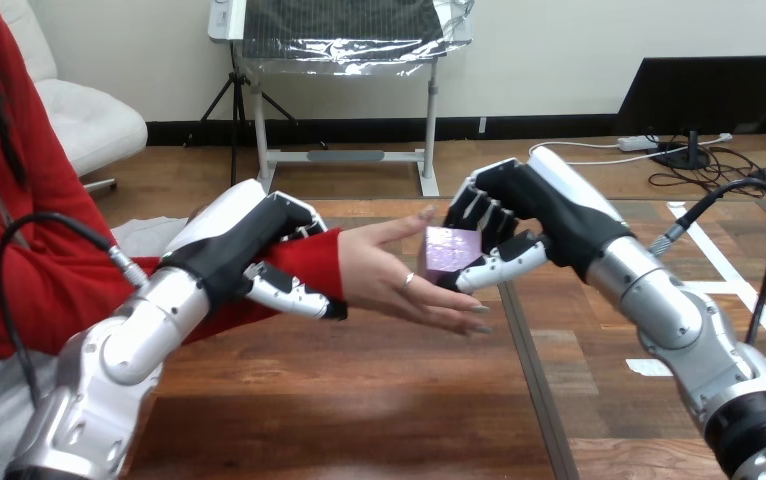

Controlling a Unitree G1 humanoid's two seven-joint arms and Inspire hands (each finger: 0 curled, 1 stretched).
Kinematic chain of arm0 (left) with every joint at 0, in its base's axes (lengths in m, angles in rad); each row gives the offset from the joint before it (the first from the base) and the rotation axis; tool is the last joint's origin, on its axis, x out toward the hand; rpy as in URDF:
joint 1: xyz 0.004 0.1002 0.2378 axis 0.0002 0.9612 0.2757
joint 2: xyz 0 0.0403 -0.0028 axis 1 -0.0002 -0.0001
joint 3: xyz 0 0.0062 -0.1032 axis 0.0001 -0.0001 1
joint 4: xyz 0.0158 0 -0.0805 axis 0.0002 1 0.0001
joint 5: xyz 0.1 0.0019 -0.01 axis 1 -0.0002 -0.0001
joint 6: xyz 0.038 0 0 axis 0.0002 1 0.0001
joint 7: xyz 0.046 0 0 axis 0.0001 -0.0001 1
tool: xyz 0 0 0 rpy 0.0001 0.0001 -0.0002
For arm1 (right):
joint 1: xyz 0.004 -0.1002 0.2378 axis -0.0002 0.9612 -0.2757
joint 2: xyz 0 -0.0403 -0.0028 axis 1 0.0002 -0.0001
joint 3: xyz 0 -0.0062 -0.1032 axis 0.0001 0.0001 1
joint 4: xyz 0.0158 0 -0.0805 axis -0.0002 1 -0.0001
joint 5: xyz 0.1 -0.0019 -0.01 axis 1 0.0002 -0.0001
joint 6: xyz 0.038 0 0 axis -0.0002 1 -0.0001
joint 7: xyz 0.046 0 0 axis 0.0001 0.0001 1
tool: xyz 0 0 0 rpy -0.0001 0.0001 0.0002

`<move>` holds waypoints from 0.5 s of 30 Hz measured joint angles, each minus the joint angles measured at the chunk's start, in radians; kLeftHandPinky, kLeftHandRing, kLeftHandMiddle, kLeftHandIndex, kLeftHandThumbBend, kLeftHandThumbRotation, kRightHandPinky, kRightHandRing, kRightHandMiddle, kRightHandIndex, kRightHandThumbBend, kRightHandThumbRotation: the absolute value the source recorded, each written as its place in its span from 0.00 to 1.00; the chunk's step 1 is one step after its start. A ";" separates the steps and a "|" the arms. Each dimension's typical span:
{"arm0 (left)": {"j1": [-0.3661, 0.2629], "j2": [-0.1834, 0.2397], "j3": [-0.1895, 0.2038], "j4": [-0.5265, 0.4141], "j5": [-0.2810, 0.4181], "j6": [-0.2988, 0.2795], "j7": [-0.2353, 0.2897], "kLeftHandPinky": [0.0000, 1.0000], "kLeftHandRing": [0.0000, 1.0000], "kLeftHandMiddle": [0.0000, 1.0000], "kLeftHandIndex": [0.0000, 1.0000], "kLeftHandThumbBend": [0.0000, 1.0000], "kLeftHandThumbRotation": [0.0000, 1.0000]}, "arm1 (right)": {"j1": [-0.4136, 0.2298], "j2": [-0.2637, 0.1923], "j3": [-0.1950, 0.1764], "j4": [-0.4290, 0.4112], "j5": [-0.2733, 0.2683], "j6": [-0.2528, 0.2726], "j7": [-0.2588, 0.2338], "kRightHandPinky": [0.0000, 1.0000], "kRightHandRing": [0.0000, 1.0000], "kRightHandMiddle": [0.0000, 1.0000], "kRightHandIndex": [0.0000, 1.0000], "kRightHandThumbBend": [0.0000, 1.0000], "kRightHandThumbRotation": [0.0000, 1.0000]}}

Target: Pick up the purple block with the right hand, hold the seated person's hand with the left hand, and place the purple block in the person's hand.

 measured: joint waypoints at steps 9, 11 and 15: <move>-0.026 -0.031 -0.001 0.036 0.000 -0.013 0.009 0.33 0.38 0.42 0.43 0.68 0.00 | 0.011 0.006 0.000 -0.037 0.000 0.001 0.010 0.28 0.33 0.38 0.43 0.82 0.00; -0.030 -0.036 -0.001 0.043 0.000 -0.016 0.011 0.33 0.38 0.42 0.43 0.68 0.00 | 0.011 0.006 0.000 -0.041 0.000 0.001 0.011 0.28 0.32 0.38 0.43 0.82 0.00; -0.040 -0.045 -0.003 0.064 0.000 -0.023 0.018 0.33 0.39 0.43 0.43 0.68 0.00 | 0.011 0.003 -0.001 -0.050 0.000 0.002 0.011 0.28 0.32 0.38 0.43 0.82 0.00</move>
